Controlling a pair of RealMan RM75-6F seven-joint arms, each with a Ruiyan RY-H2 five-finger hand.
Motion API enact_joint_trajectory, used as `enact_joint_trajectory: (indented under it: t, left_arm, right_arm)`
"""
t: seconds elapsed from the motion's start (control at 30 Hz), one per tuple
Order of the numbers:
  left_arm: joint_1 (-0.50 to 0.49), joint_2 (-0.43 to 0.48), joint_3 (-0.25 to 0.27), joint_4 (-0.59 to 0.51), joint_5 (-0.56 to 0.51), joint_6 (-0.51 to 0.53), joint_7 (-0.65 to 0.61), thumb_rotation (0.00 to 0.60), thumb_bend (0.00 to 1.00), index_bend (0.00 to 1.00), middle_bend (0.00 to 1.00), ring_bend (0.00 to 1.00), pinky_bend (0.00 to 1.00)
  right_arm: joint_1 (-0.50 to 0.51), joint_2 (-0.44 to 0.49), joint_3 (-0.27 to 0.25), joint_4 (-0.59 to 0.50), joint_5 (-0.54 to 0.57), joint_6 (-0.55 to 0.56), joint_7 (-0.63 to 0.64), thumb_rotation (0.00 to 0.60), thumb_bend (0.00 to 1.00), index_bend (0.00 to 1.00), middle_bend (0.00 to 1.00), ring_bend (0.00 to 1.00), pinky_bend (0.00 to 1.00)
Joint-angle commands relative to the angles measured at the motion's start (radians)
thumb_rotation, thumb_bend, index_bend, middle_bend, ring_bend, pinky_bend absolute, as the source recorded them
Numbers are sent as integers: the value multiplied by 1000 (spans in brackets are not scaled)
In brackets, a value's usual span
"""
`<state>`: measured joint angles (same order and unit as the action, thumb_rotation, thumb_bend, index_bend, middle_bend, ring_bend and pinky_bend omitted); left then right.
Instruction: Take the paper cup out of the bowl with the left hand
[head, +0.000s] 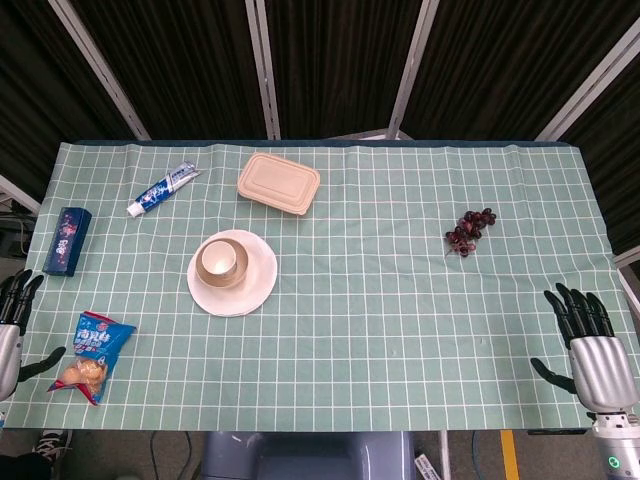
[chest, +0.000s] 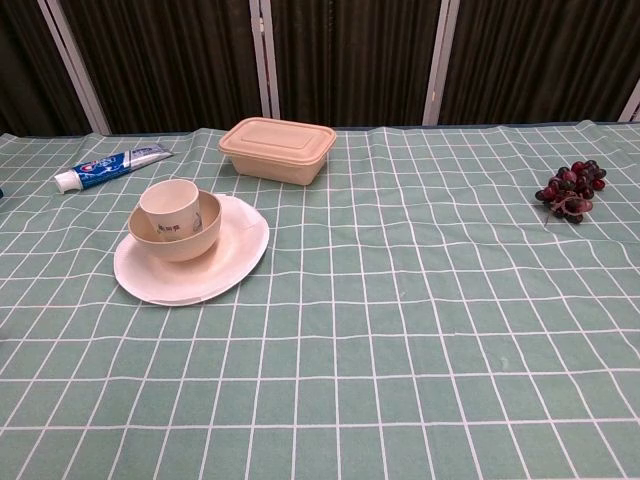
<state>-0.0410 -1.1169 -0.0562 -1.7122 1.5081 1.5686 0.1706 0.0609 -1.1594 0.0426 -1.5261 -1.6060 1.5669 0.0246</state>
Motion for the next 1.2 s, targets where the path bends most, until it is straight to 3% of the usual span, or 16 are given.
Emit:
enact_joint_trajectory:
  t: [0.03, 0.67, 0.77, 0.93, 1.2]
  left_arm:
    - [0, 0, 0, 0, 0, 0, 0, 600, 73, 0, 0, 0, 0]
    - [-35, -22, -14, 10, 2, -36, 15, 600, 73, 11, 0, 0, 0]
    - [-65, -43, -34, 16, -11, -67, 23, 600, 77, 151, 0, 0, 0]
    - [-202, -156, -125, 92, -71, -185, 109, 600, 130, 371, 0, 0, 0]
    - [-364, -257, -192, 159, -204, -377, 194, 600, 201, 465, 0, 0, 0]
  right_arm:
    - [0, 0, 0, 0, 0, -1, 0, 600, 71, 15, 0, 0, 0]
    - [0, 5, 7, -9, 11, -1, 7, 600, 70, 15, 0, 0, 0]
    - [0, 6, 7, -9, 10, 1, 11, 600, 70, 15, 0, 0, 0]
    - [1, 9, 3, -11, 2, -1, 22, 600, 70, 15, 0, 0, 0]
    - [2, 19, 6, -10, 13, -7, 54, 600, 70, 15, 0, 0, 0]
